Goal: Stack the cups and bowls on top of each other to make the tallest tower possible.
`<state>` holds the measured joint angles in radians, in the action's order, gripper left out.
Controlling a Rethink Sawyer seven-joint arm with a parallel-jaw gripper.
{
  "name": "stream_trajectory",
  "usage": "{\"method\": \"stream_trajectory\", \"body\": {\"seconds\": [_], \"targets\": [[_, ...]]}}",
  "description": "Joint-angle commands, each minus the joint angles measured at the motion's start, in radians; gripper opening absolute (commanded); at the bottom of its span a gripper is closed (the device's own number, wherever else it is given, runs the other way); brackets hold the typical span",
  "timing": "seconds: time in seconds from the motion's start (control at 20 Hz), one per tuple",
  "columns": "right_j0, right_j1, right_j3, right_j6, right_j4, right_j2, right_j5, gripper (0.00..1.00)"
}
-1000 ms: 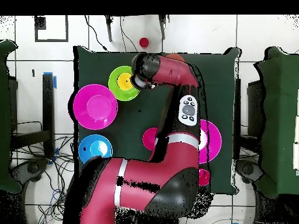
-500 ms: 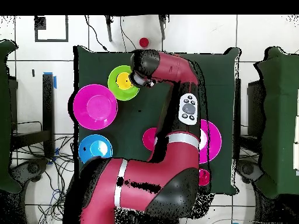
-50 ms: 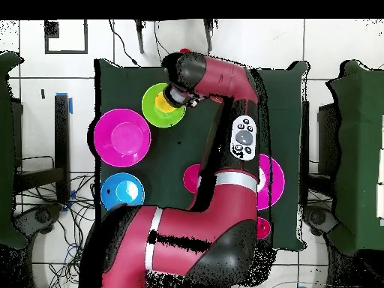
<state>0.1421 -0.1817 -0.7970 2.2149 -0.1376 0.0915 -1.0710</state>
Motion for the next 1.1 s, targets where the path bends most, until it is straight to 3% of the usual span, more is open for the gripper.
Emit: {"method": "stream_trajectory", "body": {"seconds": [0.05,0.3,0.65,0.7,0.75,0.85,1.1], "targets": [[-0.032,-0.027,0.024,-0.155,0.045,-0.111,-0.108,1.00],[-0.029,-0.006,0.045,-0.155,0.043,-0.118,-0.090,1.00],[-0.024,-0.021,-0.041,-0.161,0.040,-0.131,0.007,1.00],[-0.018,0.027,0.033,-0.164,0.045,-0.135,-0.015,1.00],[-0.015,0.045,0.044,-0.170,0.046,-0.141,-0.006,1.00],[-0.013,0.066,0.021,-0.179,0.048,-0.155,0.044,1.00],[-0.022,0.099,0.029,-0.176,0.071,-0.150,0.064,1.00]]}}
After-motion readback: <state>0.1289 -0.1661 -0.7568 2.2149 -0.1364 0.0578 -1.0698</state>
